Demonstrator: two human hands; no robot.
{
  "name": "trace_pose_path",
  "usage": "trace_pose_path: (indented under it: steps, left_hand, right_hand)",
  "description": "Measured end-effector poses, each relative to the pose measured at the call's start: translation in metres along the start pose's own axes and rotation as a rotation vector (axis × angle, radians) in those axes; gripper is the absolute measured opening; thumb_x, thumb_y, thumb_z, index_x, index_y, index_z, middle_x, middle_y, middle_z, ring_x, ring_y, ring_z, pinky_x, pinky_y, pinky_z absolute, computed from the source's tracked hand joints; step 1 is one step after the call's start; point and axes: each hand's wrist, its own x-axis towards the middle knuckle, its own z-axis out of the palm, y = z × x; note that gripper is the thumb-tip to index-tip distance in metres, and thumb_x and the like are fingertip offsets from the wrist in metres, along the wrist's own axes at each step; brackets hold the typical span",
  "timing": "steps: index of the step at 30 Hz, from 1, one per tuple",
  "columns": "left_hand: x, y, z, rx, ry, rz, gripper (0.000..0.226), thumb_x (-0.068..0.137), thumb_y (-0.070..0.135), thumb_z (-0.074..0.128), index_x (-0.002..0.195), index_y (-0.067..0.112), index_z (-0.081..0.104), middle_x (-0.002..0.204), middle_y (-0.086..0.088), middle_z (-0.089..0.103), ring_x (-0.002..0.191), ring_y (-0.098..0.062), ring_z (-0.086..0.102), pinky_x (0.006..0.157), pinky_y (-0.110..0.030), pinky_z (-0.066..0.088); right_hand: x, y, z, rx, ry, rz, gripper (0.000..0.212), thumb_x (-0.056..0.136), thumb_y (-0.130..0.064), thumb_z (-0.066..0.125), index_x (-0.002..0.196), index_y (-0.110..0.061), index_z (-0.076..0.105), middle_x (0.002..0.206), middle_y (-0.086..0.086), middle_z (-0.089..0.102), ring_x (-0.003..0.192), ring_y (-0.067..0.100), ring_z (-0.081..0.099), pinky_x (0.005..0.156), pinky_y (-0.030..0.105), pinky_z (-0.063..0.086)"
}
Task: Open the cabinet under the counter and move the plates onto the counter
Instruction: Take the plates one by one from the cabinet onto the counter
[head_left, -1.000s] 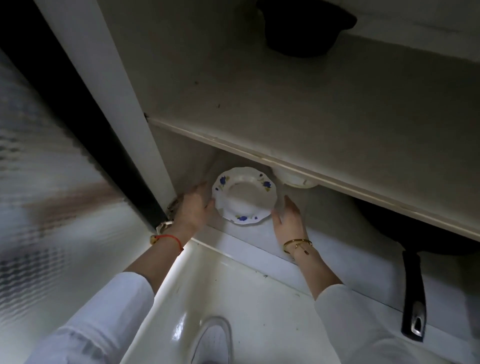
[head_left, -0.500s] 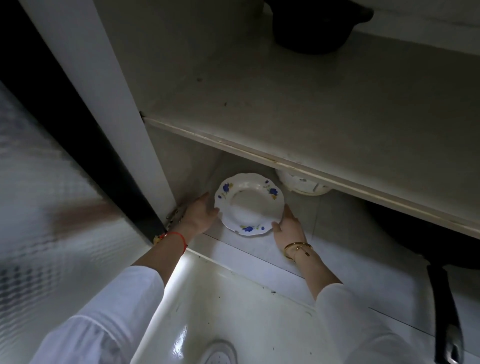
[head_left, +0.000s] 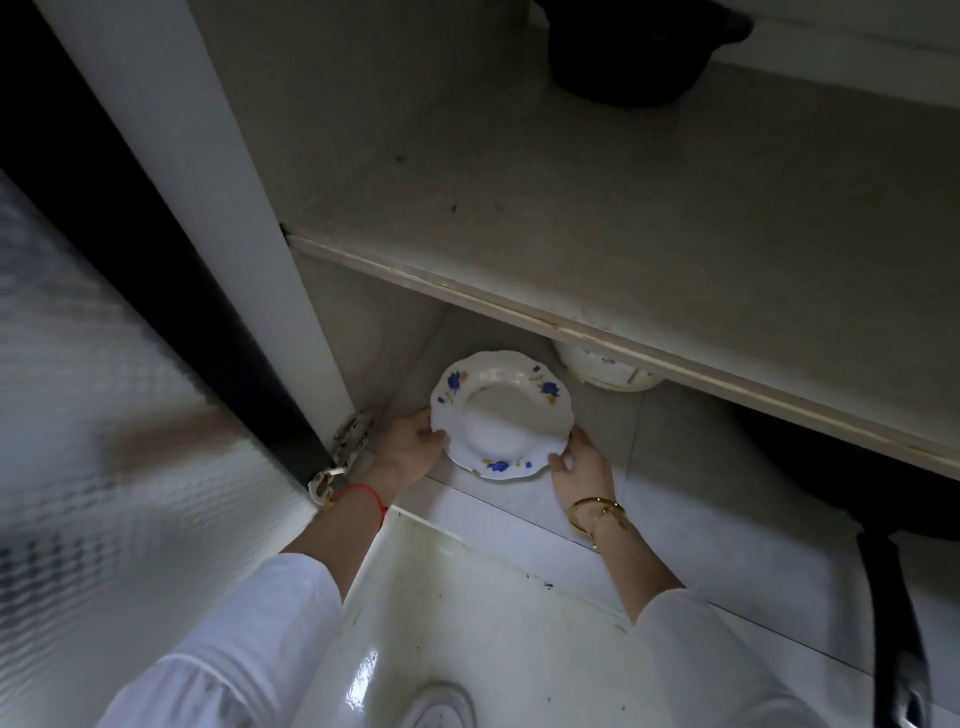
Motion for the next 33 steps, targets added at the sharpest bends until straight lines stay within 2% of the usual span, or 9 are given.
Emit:
trace_pose_path:
  steps: [5,8,10,13,15,20,27,31,33]
  left_hand:
    - [-0.046,0.003,-0.001,-0.166,0.093,0.022,0.031,0.09,-0.007,0.052,0.109,0.011,0.069,0.096,0.001,0.061,0.088,-0.005,0.055,0.081,-0.011,0.041]
    - [-0.075,0.007,-0.01,-0.199,0.152,0.05,0.031,0.086,-0.005,0.063,0.11,0.013,0.071,0.082,0.023,0.067,0.071,0.018,0.057,0.081,-0.014,0.044]
    - [-0.097,0.012,-0.015,-0.171,0.173,0.062,0.035,0.084,0.001,0.069,0.112,0.022,0.071,0.085,0.032,0.069,0.083,0.016,0.062,0.089,-0.021,0.046]
    - [-0.135,0.021,-0.021,-0.112,0.211,0.09,0.041,0.083,0.006,0.07,0.119,0.024,0.069,0.107,0.015,0.073,0.1,-0.005,0.066,0.092,-0.016,0.049]
    - [-0.16,0.027,-0.027,-0.049,0.268,0.117,0.044,0.082,0.009,0.071,0.124,0.022,0.067,0.115,0.011,0.071,0.102,-0.004,0.065,0.086,-0.003,0.045]
    - [-0.218,0.044,-0.049,-0.057,0.318,0.137,0.046,0.078,0.019,0.078,0.121,0.033,0.067,0.116,0.017,0.069,0.108,0.0,0.064,0.097,-0.026,0.051]
    - [-0.286,0.085,-0.08,-0.095,0.362,0.17,0.044,0.08,0.013,0.075,0.114,0.04,0.069,0.105,0.03,0.069,0.098,0.017,0.061,0.083,-0.003,0.046]
    - [-0.314,0.108,-0.097,-0.157,0.396,0.184,0.043,0.079,0.014,0.076,0.114,0.038,0.069,0.108,0.023,0.07,0.101,0.009,0.063,0.086,-0.011,0.045]
    - [-0.325,0.119,-0.103,-0.17,0.428,0.194,0.043,0.079,0.014,0.076,0.113,0.039,0.069,0.109,0.021,0.07,0.102,0.006,0.063,0.087,-0.014,0.045]
  right_hand:
    - [-0.03,0.007,-0.001,0.103,0.034,0.002,0.042,0.088,-0.005,0.051,0.129,-0.015,0.049,0.112,0.011,0.067,0.104,0.032,0.061,0.086,0.025,0.043]
    - [-0.057,0.006,-0.005,0.152,0.038,-0.021,0.047,0.088,-0.006,0.053,0.133,-0.019,0.048,0.116,0.007,0.067,0.107,0.028,0.061,0.089,0.027,0.044]
    - [-0.077,0.001,-0.012,0.187,0.044,-0.041,0.052,0.088,-0.005,0.054,0.138,-0.018,0.045,0.119,0.002,0.065,0.105,0.02,0.059,0.09,0.025,0.043]
    - [-0.11,-0.011,-0.028,0.271,0.047,-0.092,0.054,0.089,-0.001,0.054,0.14,-0.015,0.043,0.118,-0.014,0.055,0.11,0.008,0.051,0.091,0.015,0.037]
    - [-0.132,-0.019,-0.041,0.31,0.046,-0.123,0.055,0.089,-0.001,0.055,0.14,-0.017,0.042,0.123,-0.018,0.05,0.118,0.006,0.047,0.097,0.016,0.036]
    - [-0.178,-0.042,-0.07,0.371,-0.016,-0.175,0.058,0.091,-0.004,0.054,0.141,-0.027,0.039,0.122,-0.038,0.048,0.122,0.001,0.047,0.103,0.023,0.037]
    - [-0.224,-0.079,-0.101,0.334,-0.013,-0.261,0.06,0.088,-0.007,0.056,0.135,-0.042,0.041,0.114,-0.051,0.048,0.098,-0.019,0.054,0.091,0.014,0.04]
    - [-0.247,-0.105,-0.123,0.385,-0.012,-0.307,0.064,0.089,-0.004,0.055,0.124,-0.054,0.037,0.112,-0.055,0.045,0.109,-0.025,0.046,0.09,-0.001,0.034]
    - [-0.255,-0.115,-0.133,0.391,-0.004,-0.328,0.063,0.089,-0.004,0.055,0.129,-0.05,0.039,0.113,-0.056,0.043,0.109,-0.027,0.044,0.094,0.003,0.034]
